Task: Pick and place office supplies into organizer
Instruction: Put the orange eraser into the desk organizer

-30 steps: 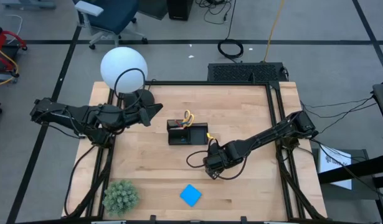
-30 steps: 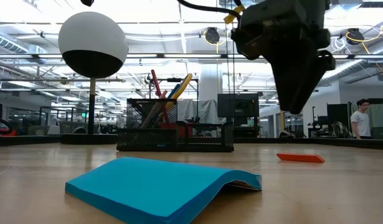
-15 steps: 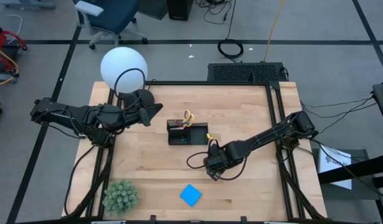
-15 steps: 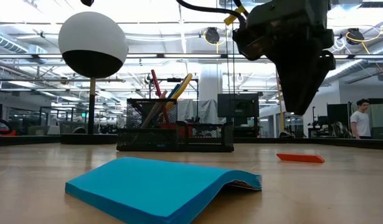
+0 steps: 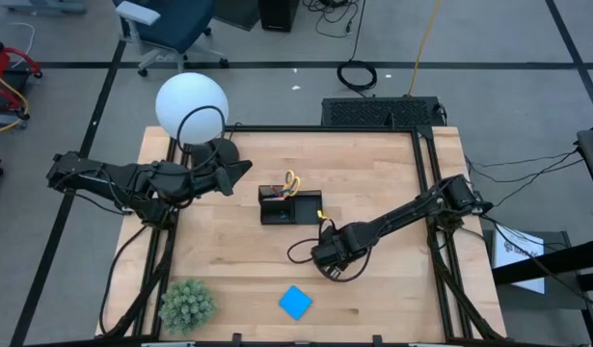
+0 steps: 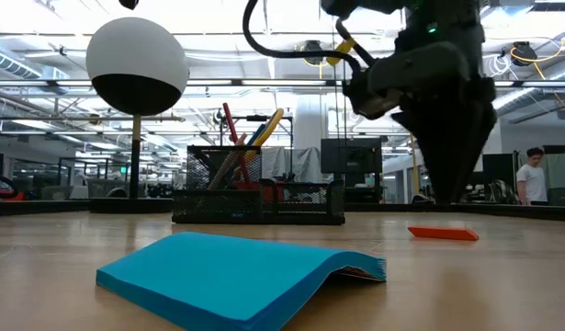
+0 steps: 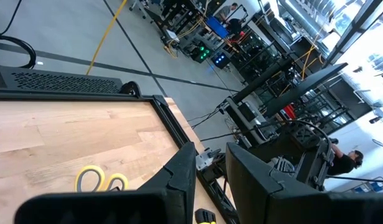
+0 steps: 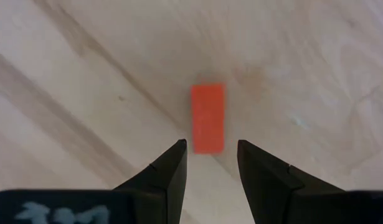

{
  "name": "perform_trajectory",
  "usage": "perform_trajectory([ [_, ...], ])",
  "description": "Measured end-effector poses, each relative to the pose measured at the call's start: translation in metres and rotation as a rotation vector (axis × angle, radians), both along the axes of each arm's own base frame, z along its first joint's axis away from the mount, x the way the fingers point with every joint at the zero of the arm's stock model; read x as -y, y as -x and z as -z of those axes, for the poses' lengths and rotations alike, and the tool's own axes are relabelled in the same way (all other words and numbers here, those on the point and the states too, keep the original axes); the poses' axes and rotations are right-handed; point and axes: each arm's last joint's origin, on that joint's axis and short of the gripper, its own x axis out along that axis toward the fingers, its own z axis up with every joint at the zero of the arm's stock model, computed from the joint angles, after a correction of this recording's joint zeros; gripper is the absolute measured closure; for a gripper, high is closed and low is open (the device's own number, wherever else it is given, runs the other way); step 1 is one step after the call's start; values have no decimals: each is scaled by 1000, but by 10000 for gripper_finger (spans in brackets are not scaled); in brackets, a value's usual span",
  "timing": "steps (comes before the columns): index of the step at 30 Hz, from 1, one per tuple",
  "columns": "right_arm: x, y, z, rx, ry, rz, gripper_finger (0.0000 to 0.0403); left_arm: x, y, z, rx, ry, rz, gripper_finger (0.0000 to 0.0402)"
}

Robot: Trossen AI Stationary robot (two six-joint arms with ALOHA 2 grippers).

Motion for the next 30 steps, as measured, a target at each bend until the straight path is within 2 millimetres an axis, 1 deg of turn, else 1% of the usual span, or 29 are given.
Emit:
perform_trajectory([
  [10, 2, -2, 1, 22, -2, -30, 273, 0, 0, 0, 0, 0, 0, 321],
  [21, 5, 7, 29, 31, -32, -16, 273, 0, 0, 0, 0, 0, 0, 321],
  [24, 5, 8, 31, 45, -64, -17, 273, 0, 0, 0, 0, 0, 0, 321],
  [30, 4, 8, 33, 52, -67, -6, 273, 0, 0, 0, 0, 0, 0, 321],
])
